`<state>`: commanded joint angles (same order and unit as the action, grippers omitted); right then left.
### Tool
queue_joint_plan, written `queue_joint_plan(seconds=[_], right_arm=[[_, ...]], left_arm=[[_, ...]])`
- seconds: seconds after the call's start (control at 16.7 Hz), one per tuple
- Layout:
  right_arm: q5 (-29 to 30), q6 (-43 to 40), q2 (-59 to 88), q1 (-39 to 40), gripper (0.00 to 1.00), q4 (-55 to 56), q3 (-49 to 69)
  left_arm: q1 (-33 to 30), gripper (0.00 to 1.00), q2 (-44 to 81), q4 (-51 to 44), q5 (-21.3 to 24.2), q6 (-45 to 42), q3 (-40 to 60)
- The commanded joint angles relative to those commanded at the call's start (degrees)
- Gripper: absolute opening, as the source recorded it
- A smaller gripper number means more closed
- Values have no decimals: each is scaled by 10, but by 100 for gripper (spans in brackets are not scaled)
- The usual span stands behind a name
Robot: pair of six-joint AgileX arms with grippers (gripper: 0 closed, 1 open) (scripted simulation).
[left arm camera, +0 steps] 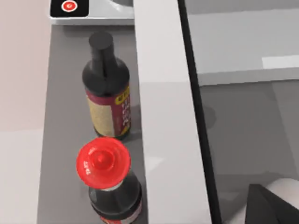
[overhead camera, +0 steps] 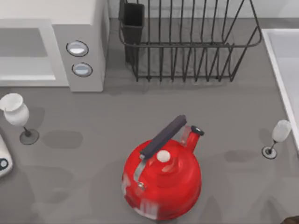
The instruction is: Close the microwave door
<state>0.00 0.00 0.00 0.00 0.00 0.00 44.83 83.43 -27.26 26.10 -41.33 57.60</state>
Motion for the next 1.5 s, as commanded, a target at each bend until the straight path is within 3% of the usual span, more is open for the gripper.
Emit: queue_joint_plan(seconds=[0.3,0.78,1.32,1.5], right_arm=[[0,0,0,0,100,0,0],[0,0,0,0,100,0,0],[0,0,0,0,100,0,0],[0,0,0,0,100,0,0]], left_arm=[[121,0,112,-122,99,-82,139],[130,0,116,-144,126,-89,161],[138,0,186,59,119,-99,28],[139,0,197,82,118,-101,8]])
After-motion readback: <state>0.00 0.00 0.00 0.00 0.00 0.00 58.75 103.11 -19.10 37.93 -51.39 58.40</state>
